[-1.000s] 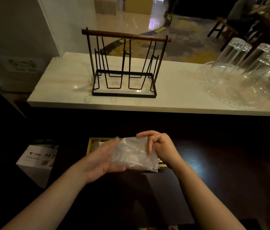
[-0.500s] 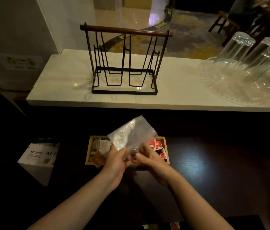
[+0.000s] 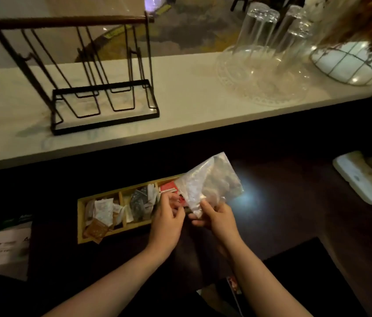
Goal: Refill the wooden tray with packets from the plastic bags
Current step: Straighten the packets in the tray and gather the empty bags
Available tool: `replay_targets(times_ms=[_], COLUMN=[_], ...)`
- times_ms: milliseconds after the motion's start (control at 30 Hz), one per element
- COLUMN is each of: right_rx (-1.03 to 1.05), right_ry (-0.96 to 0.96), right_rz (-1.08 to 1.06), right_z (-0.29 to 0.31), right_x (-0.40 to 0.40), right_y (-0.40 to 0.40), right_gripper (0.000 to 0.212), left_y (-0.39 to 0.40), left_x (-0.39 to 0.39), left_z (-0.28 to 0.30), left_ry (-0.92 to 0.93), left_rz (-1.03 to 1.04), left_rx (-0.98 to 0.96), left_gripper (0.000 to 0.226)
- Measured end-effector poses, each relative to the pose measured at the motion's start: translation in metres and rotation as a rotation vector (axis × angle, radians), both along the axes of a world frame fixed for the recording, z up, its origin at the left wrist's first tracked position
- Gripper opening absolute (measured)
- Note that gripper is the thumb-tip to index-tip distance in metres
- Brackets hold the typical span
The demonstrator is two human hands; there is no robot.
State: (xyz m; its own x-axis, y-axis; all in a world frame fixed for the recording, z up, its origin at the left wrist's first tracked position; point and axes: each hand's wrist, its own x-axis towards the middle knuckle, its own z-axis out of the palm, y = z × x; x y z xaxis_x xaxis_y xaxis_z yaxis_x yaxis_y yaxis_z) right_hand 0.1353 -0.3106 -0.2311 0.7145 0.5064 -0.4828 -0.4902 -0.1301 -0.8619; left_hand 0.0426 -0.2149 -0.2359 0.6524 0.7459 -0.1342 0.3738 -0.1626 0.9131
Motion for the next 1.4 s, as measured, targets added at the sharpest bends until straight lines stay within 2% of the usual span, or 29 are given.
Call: replay_targets(times_ms=[100,233,367,500,667,800,933,1067,1200,1300,1400], right_rx=[-0.062,-0.178,-0.267,-0.283,-0.25,-0.284,-0.281,-0.258,-0.238,-0.232,-0.239], right_ry=[0.05,0.104,0.141,0.176,0.149,0.2,0.413,0.651,0.793,0.864,0.873], right_rz=[-0.091,-0.194,-0.3,-0.394,-0.501,-0.736,-0.888,-0.897,-0.911,-0.925,-0.93], right_z=[-0.014,-0.04,-0.068,-0.087,-0.109,-0.145,-0.19,-0.235,-0.284,-0.314,-0.334], right_x=[0.007,0.009,0.007,0.006,-0.002,-0.026,-0.039,-0.026,-0.005,0.004,0.004], right_y=[-0.026,-0.066,-0.103,-0.133,-0.167,-0.204,-0.23,-0.239,-0.249,-0.257,-0.266], right_gripper=[0.016,0.013,0.015,0.022,0.025,0.022,0.019,0.018,0.014,0.014,0.023], left_y=[-0.01,-0.028,-0.05,-0.07,-0.088,-0.098,-0.109,-0.118,-0.13,-0.136,-0.135], left_x=[0.012,0.029,0.043,0.058,0.073,0.08,0.091,0.101,0.115,0.121,0.121], left_z=[-0.011,-0.032,-0.059,-0.081,-0.107,-0.123,-0.133,-0.134,-0.139,-0.143,-0.148], left_ry=[0.056,0.154,0.237,0.283,0.337,0.425,0.432,0.424,0.394,0.362,0.317], left_rz=[-0.147,-0.451,-0.704,-0.909,-1.061,-1.082,-1.056,-1.03,-1.0,-0.989,-0.975], left_rx=[0.199,0.425,0.571,0.626,0.786,0.954,1.012,1.044,1.058,1.092,1.093], left_gripper=[0.019,0.016,0.029,0.047,0.053,0.053,0.051,0.052,0.053,0.054,0.055])
